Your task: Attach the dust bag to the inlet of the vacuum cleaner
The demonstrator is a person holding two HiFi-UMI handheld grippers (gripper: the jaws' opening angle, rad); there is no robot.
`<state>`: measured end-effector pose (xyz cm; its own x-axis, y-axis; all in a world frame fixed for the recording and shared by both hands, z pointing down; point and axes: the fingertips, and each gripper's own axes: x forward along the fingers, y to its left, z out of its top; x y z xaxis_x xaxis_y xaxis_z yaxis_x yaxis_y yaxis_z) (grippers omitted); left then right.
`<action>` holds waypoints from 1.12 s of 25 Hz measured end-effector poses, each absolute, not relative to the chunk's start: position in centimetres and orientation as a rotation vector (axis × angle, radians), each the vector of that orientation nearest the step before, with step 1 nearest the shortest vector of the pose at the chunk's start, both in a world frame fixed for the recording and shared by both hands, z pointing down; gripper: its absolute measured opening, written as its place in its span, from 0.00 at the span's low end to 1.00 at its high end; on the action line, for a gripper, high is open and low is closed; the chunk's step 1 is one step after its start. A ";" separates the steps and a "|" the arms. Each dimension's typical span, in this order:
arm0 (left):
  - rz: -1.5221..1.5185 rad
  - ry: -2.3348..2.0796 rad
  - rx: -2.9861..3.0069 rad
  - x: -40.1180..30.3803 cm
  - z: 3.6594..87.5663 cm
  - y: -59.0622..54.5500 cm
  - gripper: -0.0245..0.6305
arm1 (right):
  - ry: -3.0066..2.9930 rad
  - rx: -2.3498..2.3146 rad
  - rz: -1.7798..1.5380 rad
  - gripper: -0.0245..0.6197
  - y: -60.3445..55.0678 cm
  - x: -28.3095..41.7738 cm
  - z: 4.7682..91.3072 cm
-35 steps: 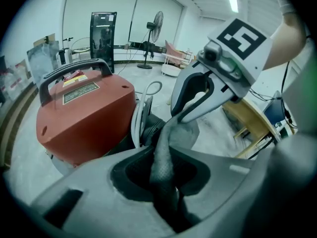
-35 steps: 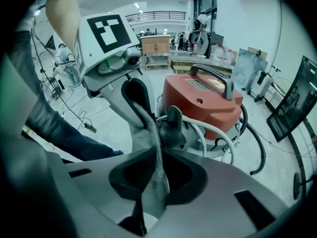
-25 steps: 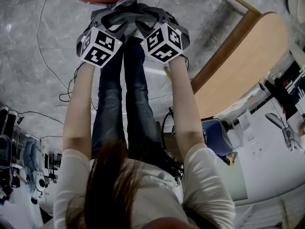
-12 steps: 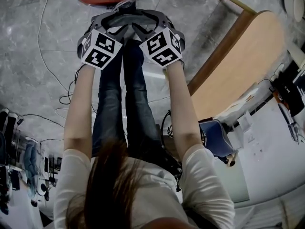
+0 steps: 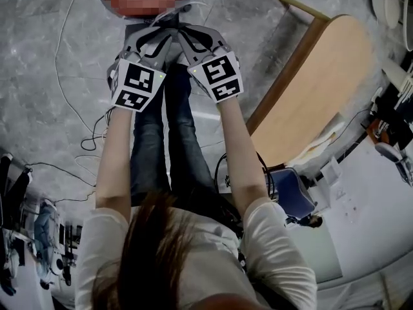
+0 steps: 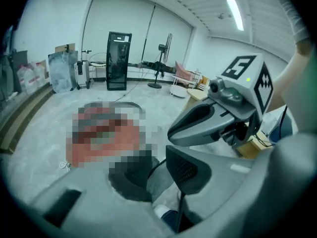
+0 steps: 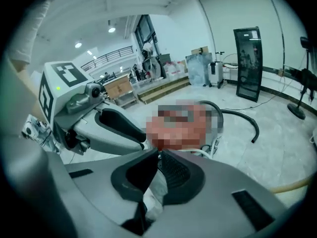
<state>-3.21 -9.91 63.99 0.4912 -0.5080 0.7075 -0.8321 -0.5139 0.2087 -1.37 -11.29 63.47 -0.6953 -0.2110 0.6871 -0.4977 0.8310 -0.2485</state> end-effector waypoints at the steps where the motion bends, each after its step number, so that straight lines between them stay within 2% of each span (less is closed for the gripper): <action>1: 0.784 -1.122 2.207 -3.3 63.2 -10.2 0.18 | -2.352 0.538 0.568 0.07 -11.6 -1.4 62.7; 3: 0.776 -1.170 2.222 -3.5 61.5 -10.7 0.10 | -2.383 0.568 0.582 0.04 -12.0 -1.6 61.1; 5: 0.763 -1.214 2.242 -3.8 59.6 -11.3 0.07 | -2.410 0.584 0.571 0.04 -12.3 -1.9 59.3; 15: 0.608 -1.416 2.301 -5.2 48.4 -14.8 0.06 | -2.487 0.726 0.544 0.04 -15.2 -2.3 49.2; 28: 0.482 -1.571 2.312 -6.3 32.4 -16.1 0.06 | -2.601 0.965 0.451 0.04 -16.7 1.0 31.1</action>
<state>-6.31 -16.09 32.45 0.3444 -0.8311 0.4366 -0.9330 -0.3546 0.0609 1.03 -16.74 31.06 -0.7164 -0.5661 0.4078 -0.6703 0.7206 -0.1772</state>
